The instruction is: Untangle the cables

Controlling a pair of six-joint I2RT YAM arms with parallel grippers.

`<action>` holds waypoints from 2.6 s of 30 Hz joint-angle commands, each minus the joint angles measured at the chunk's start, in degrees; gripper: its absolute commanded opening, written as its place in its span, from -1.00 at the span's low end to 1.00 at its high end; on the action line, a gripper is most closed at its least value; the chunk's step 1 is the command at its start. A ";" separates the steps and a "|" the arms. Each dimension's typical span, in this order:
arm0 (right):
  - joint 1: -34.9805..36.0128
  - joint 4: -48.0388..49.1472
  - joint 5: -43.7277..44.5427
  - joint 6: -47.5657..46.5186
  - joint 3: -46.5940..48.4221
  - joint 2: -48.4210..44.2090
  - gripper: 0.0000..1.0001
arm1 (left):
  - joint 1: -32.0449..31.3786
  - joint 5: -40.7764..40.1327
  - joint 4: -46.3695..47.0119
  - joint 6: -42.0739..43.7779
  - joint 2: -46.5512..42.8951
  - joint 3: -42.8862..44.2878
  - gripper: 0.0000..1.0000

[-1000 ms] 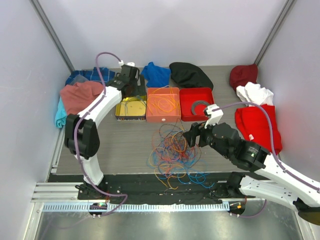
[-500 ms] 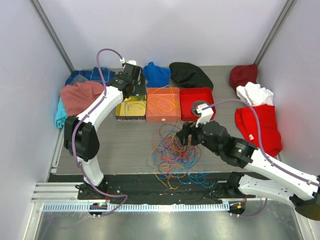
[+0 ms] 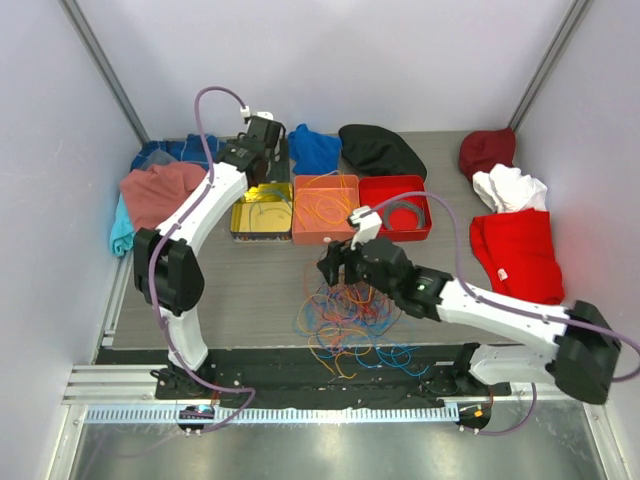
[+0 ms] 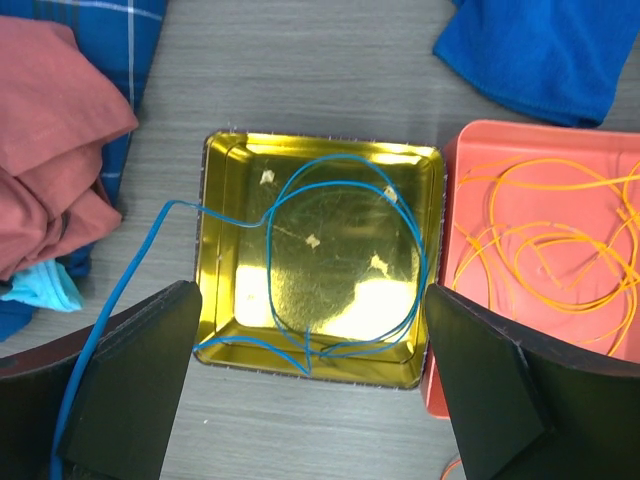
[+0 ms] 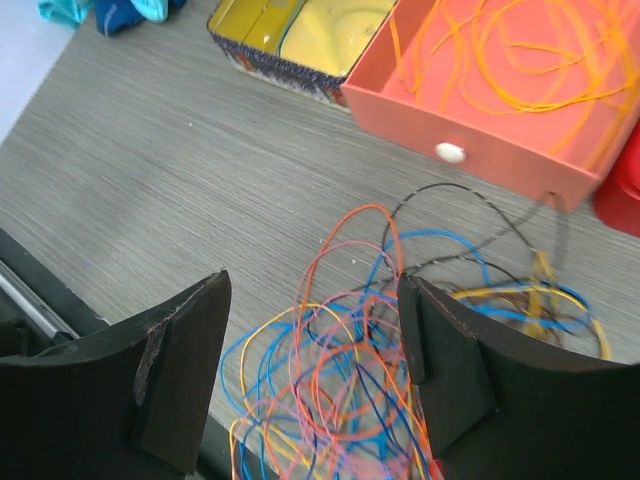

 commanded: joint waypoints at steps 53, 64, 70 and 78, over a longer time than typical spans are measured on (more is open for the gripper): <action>-12.20 13.03 4.18 7.38 5.80 5.94 0.54 | 1.88 14.35 3.76 -1.12 -7.45 -11.64 0.96; -19.25 31.03 -18.75 14.68 4.30 18.16 0.46 | 6.10 33.16 7.79 -7.98 -11.66 -11.90 0.73; -18.99 40.61 -27.29 19.16 4.83 25.45 0.44 | 6.37 34.32 8.06 -9.56 -11.75 -11.02 0.73; -12.76 38.36 -26.61 14.34 9.48 28.80 0.44 | 6.28 27.29 8.23 -12.99 -8.94 -11.19 0.74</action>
